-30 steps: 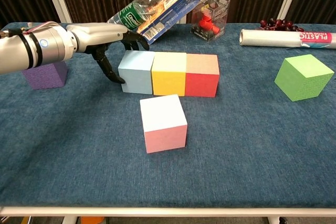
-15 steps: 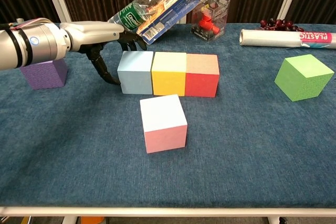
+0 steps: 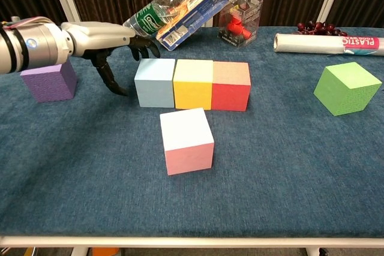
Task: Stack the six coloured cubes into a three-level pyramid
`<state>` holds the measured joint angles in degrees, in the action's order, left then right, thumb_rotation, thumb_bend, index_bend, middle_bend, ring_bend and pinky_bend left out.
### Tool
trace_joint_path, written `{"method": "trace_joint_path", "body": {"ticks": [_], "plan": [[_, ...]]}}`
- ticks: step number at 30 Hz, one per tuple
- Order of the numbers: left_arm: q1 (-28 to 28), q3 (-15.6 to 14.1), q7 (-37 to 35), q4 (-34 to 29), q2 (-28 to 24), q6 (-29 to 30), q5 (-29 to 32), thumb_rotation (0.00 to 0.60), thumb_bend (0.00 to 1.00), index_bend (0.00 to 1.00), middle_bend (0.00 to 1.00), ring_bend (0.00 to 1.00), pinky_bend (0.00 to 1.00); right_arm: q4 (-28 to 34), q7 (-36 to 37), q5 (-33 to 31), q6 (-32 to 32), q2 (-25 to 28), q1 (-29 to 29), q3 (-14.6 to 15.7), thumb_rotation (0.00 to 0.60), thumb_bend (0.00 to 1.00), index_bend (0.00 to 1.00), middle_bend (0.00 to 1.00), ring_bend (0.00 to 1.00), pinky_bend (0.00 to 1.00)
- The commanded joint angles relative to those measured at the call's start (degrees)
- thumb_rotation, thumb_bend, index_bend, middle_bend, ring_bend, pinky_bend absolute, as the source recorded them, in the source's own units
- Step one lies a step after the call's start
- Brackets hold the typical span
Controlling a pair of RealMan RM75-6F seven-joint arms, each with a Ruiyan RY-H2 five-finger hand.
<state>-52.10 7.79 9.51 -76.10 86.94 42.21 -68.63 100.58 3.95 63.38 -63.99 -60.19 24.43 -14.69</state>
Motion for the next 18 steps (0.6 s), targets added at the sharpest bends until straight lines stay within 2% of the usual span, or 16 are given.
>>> {"method": "trace_joint_path", "body": {"ticks": [1,7,18], "plan": [[0.3,-0.8,3.7,0.2,-1.4,2.1,-1.0,0.6,0.12,0.16,0.24,0.2,0.1,0.0,0.2,0.1,0.0,-0.1,0.0,0.0,0.6,0.16,0.0,0.14,0.0,0.0],[-0.1,0.7,4.4,5.3,1.0,4.6,-1.1,0.6,0.12,0.16,0.24,0.18,0.09,0.1,0.0,0.3,-0.4,-0.2,-0.2,0.0,0.6,0.17,0.0,0.14,0.0,0.0],[-3.3,1.6,-1.7,12.5,5.6,1.5,-4.1,0.6,0.09,0.16,0.23,0.18,0.09,0.2,-0.5,-0.5,-0.5,-0.1,-0.3,-0.1,0.6,0.17,0.0,0.14,0.0,0.0]]}}
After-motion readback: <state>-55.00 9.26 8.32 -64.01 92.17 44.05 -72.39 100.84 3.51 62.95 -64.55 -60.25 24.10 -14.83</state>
